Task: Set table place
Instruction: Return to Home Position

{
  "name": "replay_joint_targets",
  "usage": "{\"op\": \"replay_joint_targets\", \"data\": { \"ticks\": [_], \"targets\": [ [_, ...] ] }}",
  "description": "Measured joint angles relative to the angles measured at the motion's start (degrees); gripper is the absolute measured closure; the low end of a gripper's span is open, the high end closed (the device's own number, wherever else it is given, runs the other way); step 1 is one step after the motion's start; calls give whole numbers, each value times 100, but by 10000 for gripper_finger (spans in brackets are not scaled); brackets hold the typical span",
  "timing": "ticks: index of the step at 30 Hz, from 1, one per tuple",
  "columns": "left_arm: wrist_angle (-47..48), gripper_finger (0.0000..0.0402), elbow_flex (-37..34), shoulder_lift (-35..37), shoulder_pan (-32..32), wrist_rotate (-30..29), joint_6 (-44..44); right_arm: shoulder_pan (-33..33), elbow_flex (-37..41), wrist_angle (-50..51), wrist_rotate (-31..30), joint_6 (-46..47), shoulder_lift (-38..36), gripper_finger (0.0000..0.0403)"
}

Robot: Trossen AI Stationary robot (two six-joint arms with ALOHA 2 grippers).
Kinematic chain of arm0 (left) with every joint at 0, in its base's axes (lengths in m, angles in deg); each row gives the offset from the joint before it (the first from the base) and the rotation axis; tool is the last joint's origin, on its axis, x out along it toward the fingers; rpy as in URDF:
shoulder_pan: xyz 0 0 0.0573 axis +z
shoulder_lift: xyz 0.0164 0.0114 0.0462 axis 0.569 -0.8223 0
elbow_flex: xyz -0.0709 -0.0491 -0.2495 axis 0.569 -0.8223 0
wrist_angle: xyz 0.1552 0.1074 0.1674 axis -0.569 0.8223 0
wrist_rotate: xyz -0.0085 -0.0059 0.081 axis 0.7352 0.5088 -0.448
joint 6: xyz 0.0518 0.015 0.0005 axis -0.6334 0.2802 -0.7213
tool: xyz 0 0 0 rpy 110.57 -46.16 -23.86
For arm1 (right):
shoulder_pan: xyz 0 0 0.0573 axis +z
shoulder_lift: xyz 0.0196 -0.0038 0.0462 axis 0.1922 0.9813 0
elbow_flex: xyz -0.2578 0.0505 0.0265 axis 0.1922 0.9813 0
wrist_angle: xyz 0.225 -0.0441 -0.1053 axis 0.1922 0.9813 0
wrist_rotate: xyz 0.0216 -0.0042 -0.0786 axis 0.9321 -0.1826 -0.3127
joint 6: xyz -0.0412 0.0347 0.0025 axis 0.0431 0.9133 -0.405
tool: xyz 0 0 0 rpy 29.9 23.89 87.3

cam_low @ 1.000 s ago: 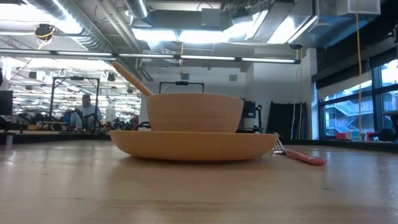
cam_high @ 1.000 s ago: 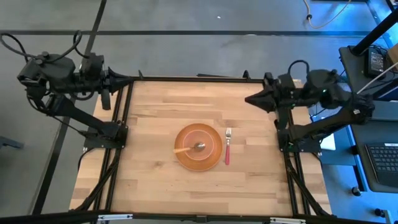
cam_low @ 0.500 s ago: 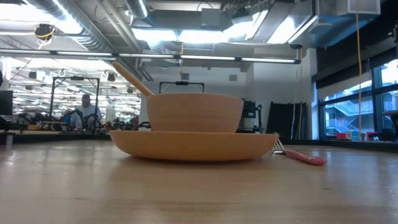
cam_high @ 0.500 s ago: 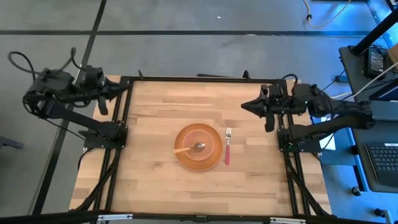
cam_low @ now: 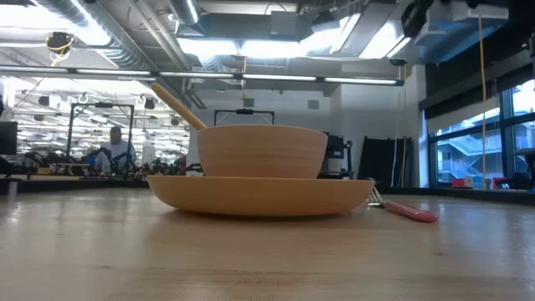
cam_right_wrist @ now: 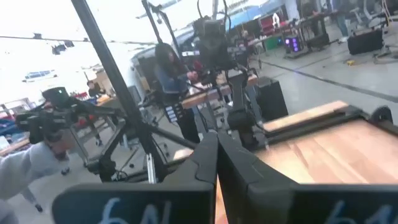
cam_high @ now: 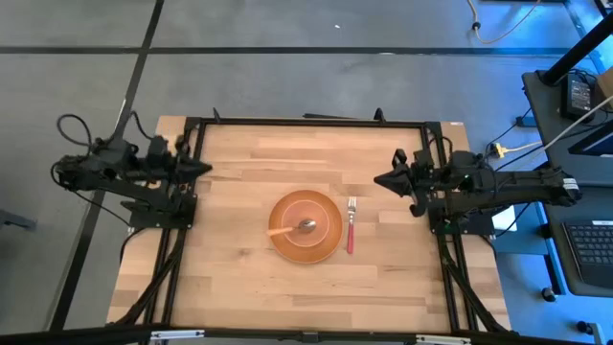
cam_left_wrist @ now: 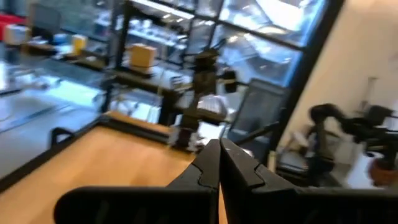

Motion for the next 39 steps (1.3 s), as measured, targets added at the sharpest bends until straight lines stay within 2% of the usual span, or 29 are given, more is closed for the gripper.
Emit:
{"op": "replay_joint_targets", "data": {
  "ticks": [4,8,14,22,25,33,39],
  "targets": [
    [-547,401,-797,416,-1,170,-290,0,385,-443,-2,-5,13,391],
    [-953,401,-1422,940,5,-189,-325,-5,678,-813,-54,28,14,391],
    [-1274,401,-2050,1810,1,-191,-393,-49,1214,-1665,-66,353,10,391],
    [-1419,401,-2506,1788,7,-154,-550,-103,2012,-3086,-115,470,2,391],
    [-1912,401,-2701,1793,7,-150,-548,-101,2241,-3484,-218,451,-1,391],
    [-3265,401,-3709,1793,7,139,-571,-101,2528,-3582,-1131,596,1,391],
    [-4177,401,-4423,1793,5,158,-389,-100,2529,-3541,-874,442,1,391]
  ]
}}
